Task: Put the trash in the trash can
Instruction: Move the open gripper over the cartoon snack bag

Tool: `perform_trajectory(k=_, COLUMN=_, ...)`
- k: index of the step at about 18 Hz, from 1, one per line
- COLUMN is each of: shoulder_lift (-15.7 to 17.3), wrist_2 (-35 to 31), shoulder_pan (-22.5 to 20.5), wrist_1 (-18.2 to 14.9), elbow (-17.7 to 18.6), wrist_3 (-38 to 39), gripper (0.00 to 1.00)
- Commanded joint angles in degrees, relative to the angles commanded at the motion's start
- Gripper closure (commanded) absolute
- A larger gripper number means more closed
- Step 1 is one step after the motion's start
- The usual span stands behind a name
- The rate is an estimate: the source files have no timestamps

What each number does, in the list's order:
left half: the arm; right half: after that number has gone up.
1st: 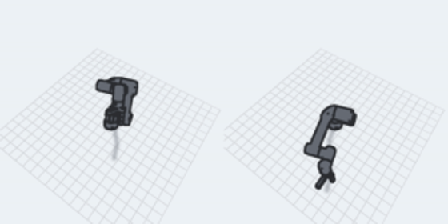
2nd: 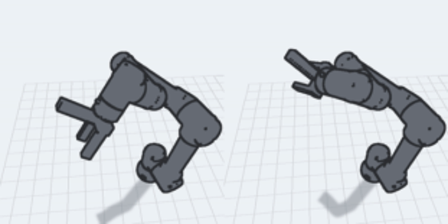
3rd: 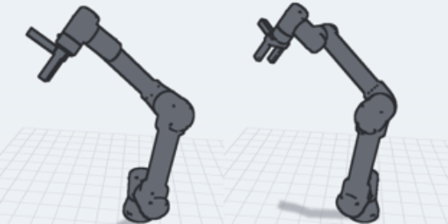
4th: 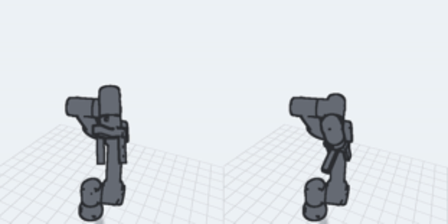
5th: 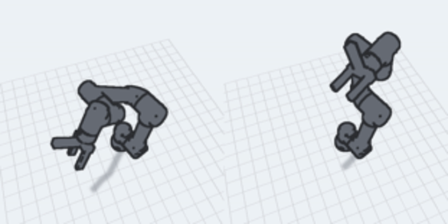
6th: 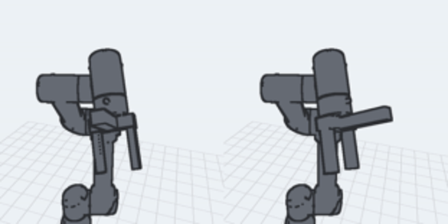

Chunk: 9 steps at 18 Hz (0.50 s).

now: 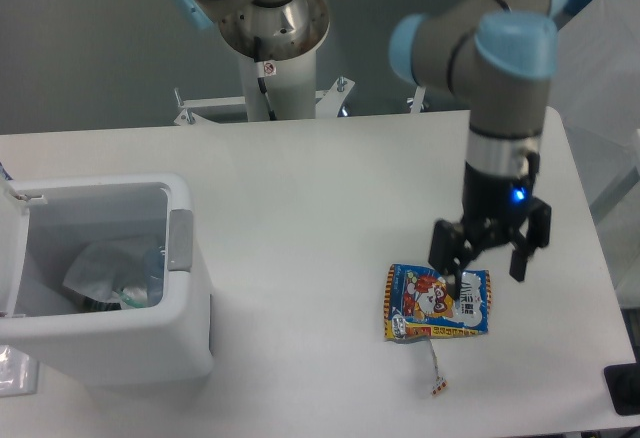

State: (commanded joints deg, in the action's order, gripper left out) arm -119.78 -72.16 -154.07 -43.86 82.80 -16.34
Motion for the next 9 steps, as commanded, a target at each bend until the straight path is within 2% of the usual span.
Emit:
perform_trajectory(k=4, shoulder_lift=-4.57, wrist_2=-0.18, shoulder_pan=0.26, wrist_1=0.09, elbow=-1.32, wrist_3=-0.44, gripper=0.0)
perform_trajectory(k=9, shoulder_lift=-9.76, wrist_2=-5.35, shoulder_pan=4.04, wrist_1=0.17, elbow=-3.43, wrist_3=0.17, gripper=0.0)
